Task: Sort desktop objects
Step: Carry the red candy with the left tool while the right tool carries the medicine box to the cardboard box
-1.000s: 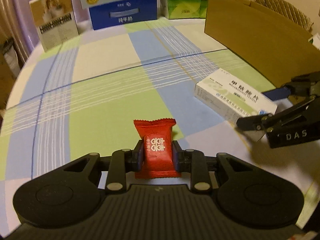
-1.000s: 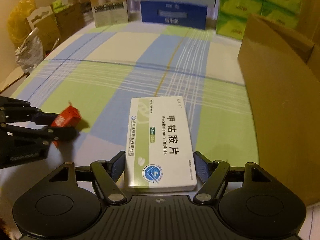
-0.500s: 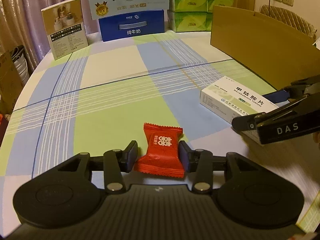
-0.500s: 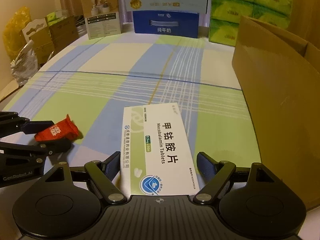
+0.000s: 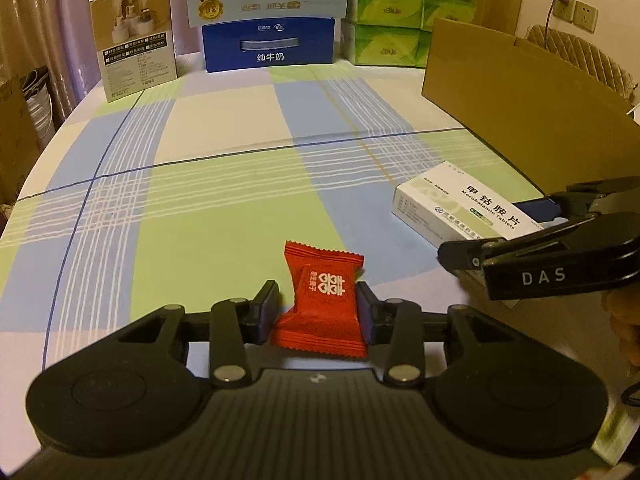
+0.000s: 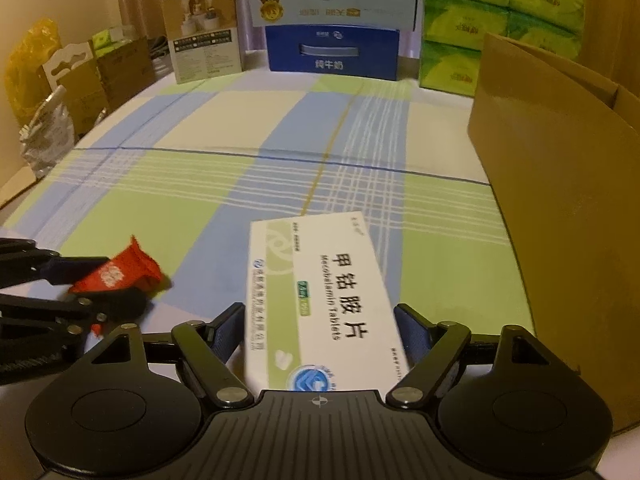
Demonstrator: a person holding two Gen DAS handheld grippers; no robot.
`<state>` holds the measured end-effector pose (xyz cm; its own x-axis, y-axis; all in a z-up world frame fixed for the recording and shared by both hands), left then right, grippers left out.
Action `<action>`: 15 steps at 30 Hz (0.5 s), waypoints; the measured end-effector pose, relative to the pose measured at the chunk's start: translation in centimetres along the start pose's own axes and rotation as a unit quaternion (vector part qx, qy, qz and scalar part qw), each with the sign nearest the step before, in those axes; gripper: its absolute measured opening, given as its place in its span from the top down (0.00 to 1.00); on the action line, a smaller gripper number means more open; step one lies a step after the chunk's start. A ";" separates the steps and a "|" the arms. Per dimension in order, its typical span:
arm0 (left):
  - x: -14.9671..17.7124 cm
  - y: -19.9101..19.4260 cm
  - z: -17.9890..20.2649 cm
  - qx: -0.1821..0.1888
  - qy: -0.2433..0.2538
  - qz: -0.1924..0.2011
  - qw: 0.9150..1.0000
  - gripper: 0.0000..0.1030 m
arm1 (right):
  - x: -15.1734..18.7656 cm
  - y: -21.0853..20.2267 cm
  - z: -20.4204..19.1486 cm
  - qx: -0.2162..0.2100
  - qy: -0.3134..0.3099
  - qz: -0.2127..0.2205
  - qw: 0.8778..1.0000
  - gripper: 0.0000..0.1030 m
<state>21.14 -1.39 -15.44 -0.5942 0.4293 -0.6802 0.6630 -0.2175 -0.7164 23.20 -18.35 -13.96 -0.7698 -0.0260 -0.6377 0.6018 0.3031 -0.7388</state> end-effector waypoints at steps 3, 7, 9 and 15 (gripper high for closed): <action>0.0 0.0 0.1 -0.002 0.004 0.001 1.000 0.66 | 0.0 0.1 -0.2 0.000 -0.007 0.000 1.000 0.33; 0.0 0.1 0.6 -0.009 0.015 0.002 1.000 0.66 | 0.1 0.1 -0.4 0.005 -0.015 0.002 1.000 0.34; 0.1 0.0 0.6 -0.011 0.014 0.003 1.000 0.65 | 0.0 0.1 -0.4 0.007 -0.012 0.002 1.000 0.34; 0.0 0.0 0.8 -0.018 0.021 0.003 1.000 0.65 | -0.1 -0.1 -0.3 0.002 0.000 0.004 1.000 0.34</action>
<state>20.72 -2.11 -15.60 -0.5710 0.4654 -0.6763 0.6826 -0.1885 -0.7060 23.16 -18.09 -13.75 -0.7647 -0.0240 -0.6439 0.6090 0.2994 -0.7345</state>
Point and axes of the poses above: each gripper's, at about its wrist camera, not at the fingertips, and y roughly the way its jaws point, z to its right, x to its underside, the point moved 4 cm from there along y, roughly the way its jaws point, and after that the axes turned 15 degrees about y, right-handed, at the moved point
